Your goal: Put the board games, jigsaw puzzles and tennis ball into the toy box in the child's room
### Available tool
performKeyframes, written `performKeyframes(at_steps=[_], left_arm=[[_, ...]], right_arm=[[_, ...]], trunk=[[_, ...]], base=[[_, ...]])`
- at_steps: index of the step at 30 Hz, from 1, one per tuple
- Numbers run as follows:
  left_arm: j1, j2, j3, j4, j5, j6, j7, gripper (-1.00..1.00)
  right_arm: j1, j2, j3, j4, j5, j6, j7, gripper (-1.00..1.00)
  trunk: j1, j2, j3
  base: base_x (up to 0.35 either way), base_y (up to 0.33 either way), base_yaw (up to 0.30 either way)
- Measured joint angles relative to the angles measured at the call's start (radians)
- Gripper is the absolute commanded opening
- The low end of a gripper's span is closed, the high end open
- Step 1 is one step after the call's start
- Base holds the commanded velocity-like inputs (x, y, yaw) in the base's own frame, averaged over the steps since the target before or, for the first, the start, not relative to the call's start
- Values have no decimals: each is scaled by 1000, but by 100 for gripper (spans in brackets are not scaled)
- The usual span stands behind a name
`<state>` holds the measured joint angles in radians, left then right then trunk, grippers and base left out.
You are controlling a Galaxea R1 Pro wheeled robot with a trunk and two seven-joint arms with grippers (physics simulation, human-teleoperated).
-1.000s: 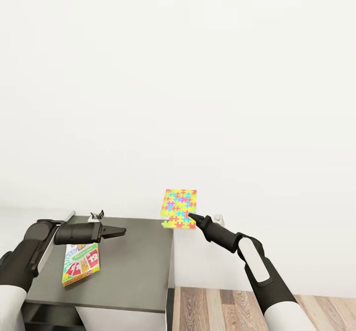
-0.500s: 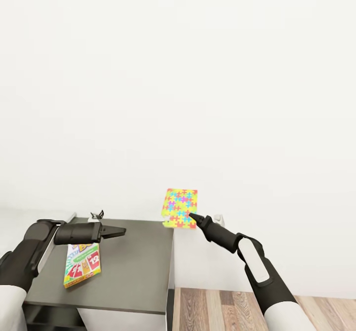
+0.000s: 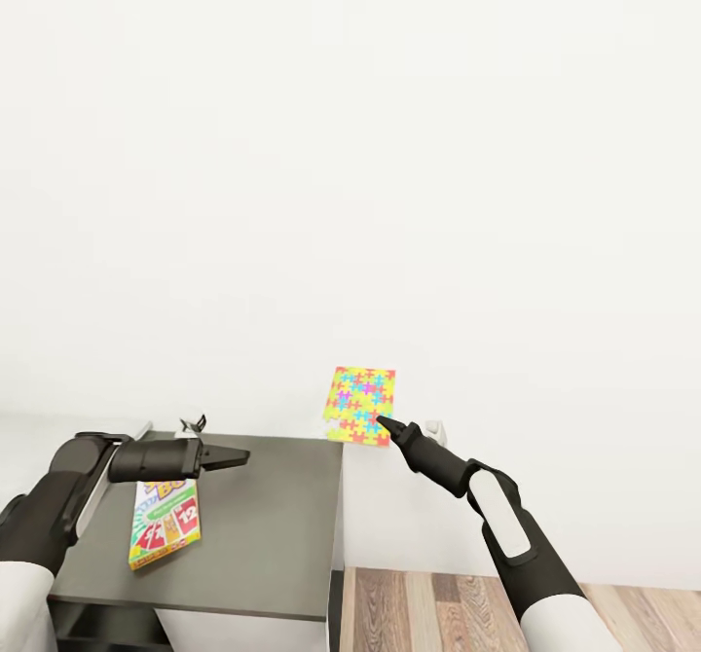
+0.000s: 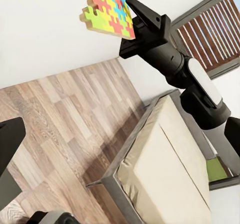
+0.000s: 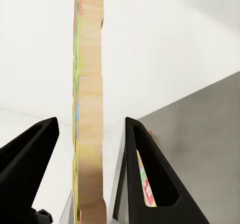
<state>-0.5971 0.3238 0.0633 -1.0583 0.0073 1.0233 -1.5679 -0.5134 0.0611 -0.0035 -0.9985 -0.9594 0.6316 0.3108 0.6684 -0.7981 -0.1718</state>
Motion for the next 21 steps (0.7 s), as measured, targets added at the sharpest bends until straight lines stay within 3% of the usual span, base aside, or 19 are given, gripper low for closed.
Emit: performKeyframes(at_steps=[21], left_arm=[[1,-5,-6,0,0,0,0,100]], right_arm=[[0,0,-1,6,1,-1,-1,-100]], trunk=[[-81,147,66]], base=[[0,0,0]])
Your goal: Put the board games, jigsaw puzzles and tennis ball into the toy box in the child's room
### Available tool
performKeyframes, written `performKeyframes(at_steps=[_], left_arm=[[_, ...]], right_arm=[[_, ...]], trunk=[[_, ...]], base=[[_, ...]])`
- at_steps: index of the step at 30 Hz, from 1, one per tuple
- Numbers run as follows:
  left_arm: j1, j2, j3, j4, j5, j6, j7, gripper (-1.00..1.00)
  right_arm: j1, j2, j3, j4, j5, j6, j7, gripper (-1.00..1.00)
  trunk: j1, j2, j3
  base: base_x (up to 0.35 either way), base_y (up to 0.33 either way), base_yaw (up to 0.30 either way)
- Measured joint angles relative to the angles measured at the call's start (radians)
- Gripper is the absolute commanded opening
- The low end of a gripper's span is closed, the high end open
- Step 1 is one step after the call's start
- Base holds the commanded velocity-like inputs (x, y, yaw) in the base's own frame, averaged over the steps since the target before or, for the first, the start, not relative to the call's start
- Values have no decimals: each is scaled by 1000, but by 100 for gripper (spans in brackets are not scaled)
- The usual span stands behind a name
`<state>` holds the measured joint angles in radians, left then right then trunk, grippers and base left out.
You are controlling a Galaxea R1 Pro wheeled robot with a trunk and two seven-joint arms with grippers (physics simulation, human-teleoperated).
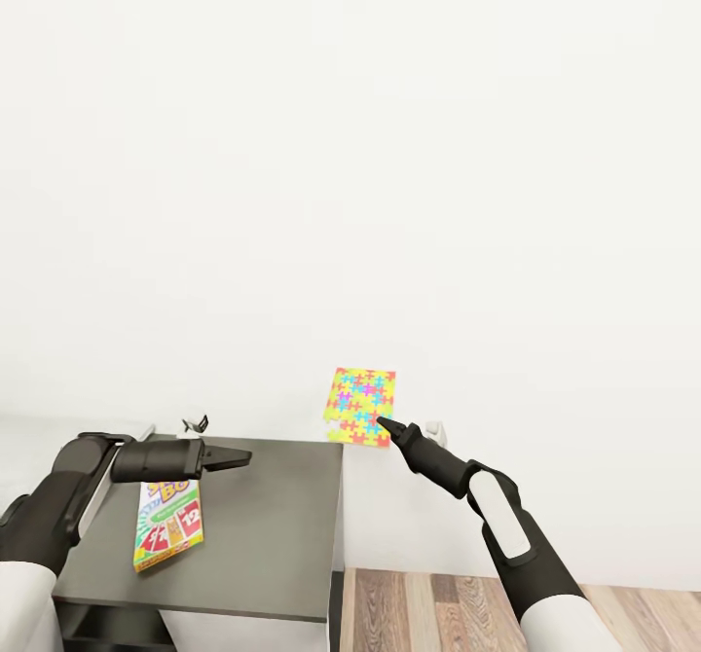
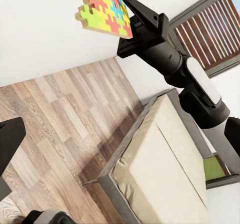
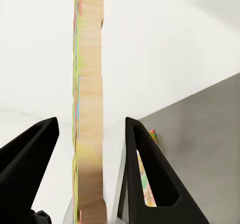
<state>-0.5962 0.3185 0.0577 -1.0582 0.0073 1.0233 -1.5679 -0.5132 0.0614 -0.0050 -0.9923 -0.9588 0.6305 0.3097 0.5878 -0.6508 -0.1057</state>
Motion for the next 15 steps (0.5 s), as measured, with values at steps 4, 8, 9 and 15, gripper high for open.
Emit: performKeyframes(at_steps=[4,8,9,15], left_arm=[[-1,0,0,0,0,0,0,100],[-1,0,0,0,0,0,0,100],[0,0,0,0,0,0,0,100],[0,0,1,0,0,0,0,100]], right_arm=[[0,0,0,1,0,0,0,-100],[0,0,0,5,0,0,0,-100],[-1,0,0,5,0,0,0,-100],[0,0,0,8,1,-1,-1,-100]], trunk=[[-15,28,13],[-31,56,25],[-35,63,28],[-58,105,47]], base=[[0,0,0],[0,0,0],[0,0,0],[0,0,0]])
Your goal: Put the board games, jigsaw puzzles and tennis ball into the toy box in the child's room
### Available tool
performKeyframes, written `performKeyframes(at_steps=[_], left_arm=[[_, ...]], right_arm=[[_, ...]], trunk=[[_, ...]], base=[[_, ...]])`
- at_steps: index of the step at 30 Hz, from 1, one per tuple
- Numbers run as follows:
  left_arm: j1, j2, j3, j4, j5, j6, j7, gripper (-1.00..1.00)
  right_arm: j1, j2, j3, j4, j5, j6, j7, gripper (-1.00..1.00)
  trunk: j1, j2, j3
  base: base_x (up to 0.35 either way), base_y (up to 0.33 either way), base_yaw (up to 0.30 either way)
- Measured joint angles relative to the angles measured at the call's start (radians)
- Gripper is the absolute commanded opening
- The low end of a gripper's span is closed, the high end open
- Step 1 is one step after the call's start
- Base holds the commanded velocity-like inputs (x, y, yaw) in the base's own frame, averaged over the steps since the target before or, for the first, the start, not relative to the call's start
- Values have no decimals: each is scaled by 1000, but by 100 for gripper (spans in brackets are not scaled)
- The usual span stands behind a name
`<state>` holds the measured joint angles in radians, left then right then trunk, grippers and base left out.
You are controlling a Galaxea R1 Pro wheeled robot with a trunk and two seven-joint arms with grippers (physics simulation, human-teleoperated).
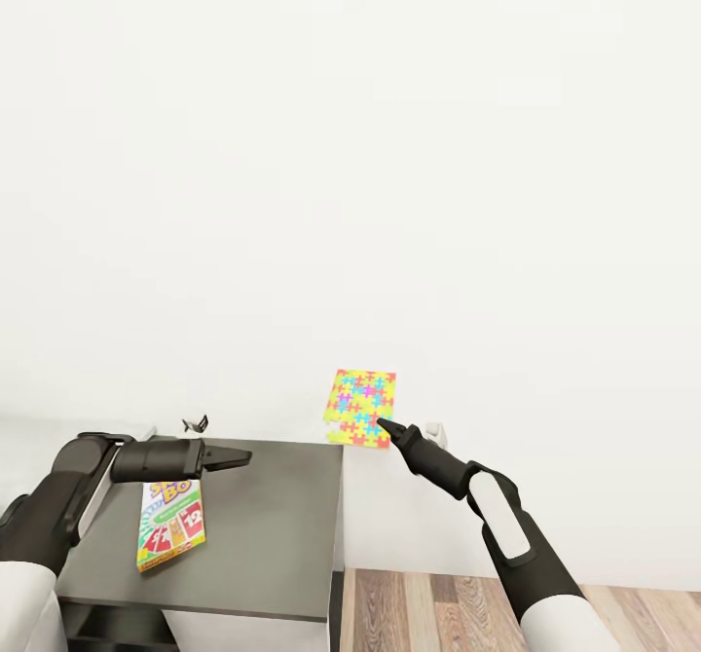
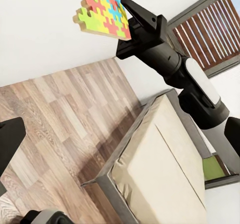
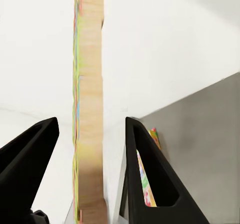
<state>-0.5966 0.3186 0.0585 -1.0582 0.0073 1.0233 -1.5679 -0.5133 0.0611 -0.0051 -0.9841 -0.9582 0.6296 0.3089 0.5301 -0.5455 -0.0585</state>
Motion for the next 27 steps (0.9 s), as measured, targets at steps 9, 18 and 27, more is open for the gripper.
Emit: performKeyframes(at_steps=[9,18,27], left_arm=[[0,1,2,0,0,0,22,100],[-1,3,8,0,0,0,25,100],[-1,5,9,0,0,0,25,100]], right_arm=[[0,0,0,14,-1,-3,-1,-100],[-1,0,1,14,4,-40,1,-100],[-1,1,4,14,9,-43,2,-100]], trunk=[[-35,63,28],[-69,125,55],[-81,146,64]], base=[[0,0,0],[0,0,0],[0,0,0]])
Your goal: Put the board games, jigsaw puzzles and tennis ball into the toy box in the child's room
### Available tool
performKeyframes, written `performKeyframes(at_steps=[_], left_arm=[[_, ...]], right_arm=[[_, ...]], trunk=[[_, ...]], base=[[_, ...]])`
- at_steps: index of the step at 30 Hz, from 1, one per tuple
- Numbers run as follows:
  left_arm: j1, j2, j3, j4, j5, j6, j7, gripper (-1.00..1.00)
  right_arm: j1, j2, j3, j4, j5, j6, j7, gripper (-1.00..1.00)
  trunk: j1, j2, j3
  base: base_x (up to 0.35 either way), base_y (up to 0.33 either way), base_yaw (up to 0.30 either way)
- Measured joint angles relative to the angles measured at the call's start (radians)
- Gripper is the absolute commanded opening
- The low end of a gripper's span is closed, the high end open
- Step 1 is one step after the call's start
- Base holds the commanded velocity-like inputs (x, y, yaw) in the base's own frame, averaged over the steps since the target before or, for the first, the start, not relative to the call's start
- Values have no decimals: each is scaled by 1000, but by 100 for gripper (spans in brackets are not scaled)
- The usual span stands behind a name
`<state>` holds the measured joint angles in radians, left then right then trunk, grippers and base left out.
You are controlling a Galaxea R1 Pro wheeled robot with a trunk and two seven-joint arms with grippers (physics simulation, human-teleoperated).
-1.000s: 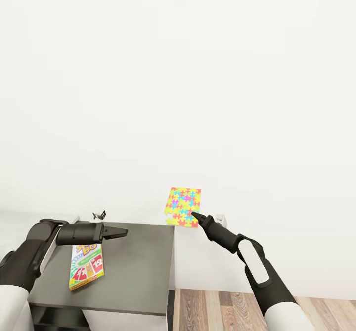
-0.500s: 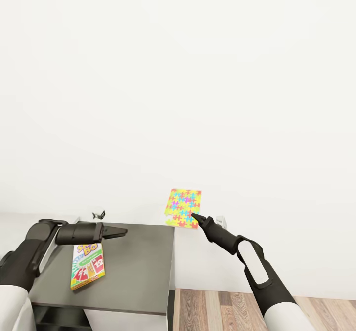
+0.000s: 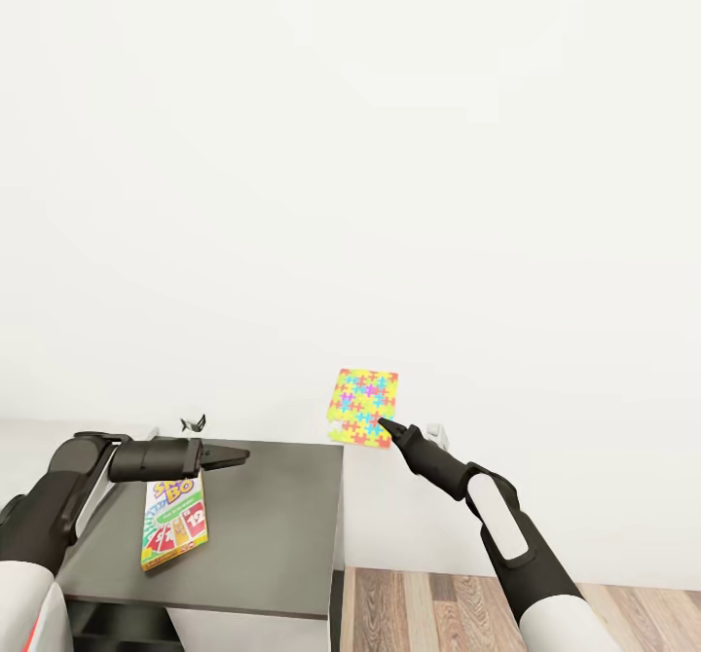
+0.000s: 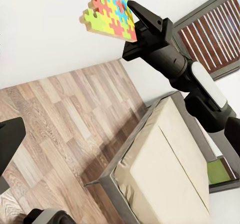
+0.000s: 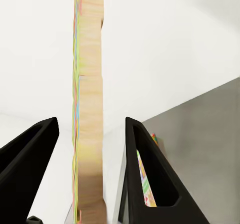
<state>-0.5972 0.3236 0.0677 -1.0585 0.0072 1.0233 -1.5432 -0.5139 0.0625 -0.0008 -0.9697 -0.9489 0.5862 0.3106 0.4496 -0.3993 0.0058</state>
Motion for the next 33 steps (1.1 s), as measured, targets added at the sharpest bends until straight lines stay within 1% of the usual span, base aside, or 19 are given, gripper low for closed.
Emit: performKeyframes(at_steps=[5,8,33], left_arm=[[0,1,0,0,0,0,0,100],[0,1,0,0,0,0,0,100],[0,2,0,0,0,0,0,100]], right_arm=[[0,1,1,-1,0,-1,-2,-100],[0,1,2,-1,0,-1,-2,-100],[0,2,6,-1,2,-2,-2,-100]], trunk=[[0,0,0],[0,0,1],[0,0,18]], base=[[0,0,4],[0,0,132],[0,0,264]])
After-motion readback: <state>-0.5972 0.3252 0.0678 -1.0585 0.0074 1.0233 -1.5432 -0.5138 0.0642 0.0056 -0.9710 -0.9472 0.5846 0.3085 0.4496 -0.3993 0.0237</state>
